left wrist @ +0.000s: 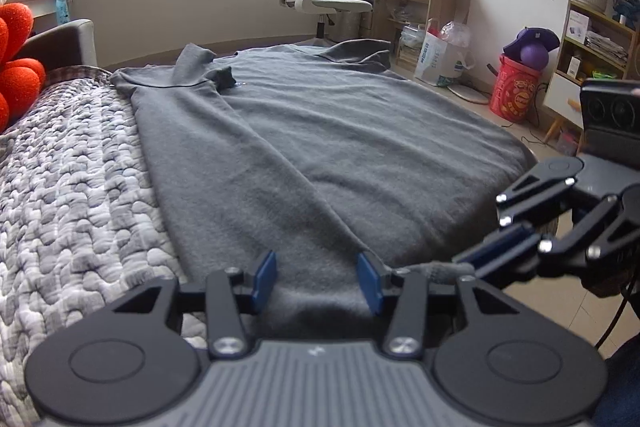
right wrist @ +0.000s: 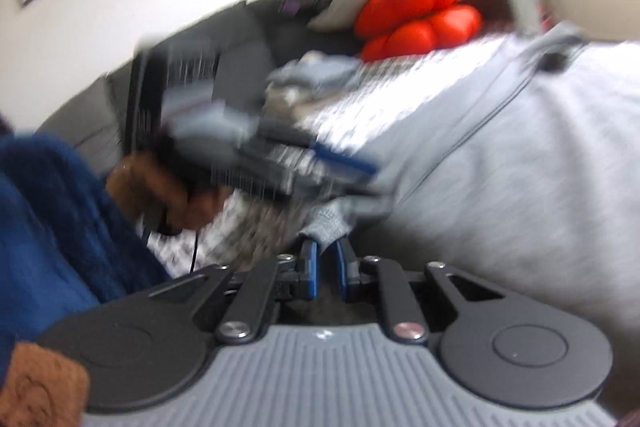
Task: Fold clothes
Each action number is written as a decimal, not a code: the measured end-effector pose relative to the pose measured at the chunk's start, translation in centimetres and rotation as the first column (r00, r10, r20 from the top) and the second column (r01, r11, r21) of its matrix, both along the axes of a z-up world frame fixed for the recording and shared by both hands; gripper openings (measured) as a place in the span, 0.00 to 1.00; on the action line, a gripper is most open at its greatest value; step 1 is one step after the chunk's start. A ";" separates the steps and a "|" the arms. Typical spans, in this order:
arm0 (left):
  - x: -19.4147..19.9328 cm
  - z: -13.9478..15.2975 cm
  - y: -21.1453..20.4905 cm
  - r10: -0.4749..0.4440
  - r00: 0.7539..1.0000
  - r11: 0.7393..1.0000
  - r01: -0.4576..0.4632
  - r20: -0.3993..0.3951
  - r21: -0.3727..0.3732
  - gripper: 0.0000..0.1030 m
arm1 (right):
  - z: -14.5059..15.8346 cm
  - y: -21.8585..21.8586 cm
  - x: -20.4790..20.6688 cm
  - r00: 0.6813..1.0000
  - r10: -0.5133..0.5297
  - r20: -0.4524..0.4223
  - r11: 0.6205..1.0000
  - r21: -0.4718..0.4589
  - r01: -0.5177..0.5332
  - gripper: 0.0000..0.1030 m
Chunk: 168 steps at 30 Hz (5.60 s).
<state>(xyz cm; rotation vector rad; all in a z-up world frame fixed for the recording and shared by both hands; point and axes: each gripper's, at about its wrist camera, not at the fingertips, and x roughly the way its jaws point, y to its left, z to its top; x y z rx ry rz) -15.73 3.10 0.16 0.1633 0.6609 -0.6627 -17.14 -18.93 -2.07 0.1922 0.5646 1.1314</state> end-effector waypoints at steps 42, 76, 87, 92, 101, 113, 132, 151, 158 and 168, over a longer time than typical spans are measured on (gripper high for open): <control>-0.1 0.4 3.2 0.035 0.993 0.993 -0.047 -0.112 -0.105 0.50 | 3.2 0.4 18.5 0.858 -0.503 -0.105 0.853 -0.220 0.473 0.19; 14.8 2.1 -5.4 0.247 0.958 0.964 -0.259 -0.147 -0.063 0.48 | 1.8 -19.4 -2.7 0.679 -0.732 -0.054 0.679 -0.145 0.720 0.41; 22.3 5.7 -7.6 0.242 0.969 0.970 -0.243 -0.054 -0.018 0.51 | 4.5 -25.8 13.8 0.538 -0.770 -0.344 0.582 -0.032 0.812 0.63; 26.7 4.1 -8.2 0.246 0.961 0.964 -0.256 -0.130 -0.070 0.51 | 3.4 -27.6 20.9 0.452 -0.769 -0.452 0.512 -0.011 0.859 0.70; 29.8 2.2 -10.1 0.218 0.961 0.960 -0.242 -0.168 -0.140 0.53 | 3.1 -25.8 24.8 0.458 -0.823 -0.337 0.510 -0.082 0.856 0.69; 27.2 3.2 -7.7 0.170 0.962 0.900 -0.240 -0.216 -0.363 0.56 | 5.9 -22.7 24.2 0.498 -0.851 -0.166 0.517 -0.101 0.850 0.10; 24.8 3.1 -1.9 0.230 0.957 0.884 -0.281 -0.176 -0.374 0.72 | 9.4 -16.6 25.2 0.548 -0.835 -0.054 0.551 -0.112 0.827 0.10; 21.1 3.8 4.2 0.279 0.939 0.807 -0.343 -0.201 -0.481 0.73 | 8.0 0.8 22.5 0.869 -0.487 0.087 0.833 -0.252 0.492 0.64; 21.6 3.7 0.0 0.227 0.961 0.865 -0.274 -0.160 -0.420 0.73 | 9.2 -7.7 15.1 0.778 -0.627 0.035 0.765 -0.165 0.623 0.64; 25.7 4.0 -10.8 0.194 0.976 0.965 -0.208 -0.104 -0.157 0.73 | 5.9 -8.0 8.2 0.815 -0.556 0.162 0.769 -0.273 0.578 0.64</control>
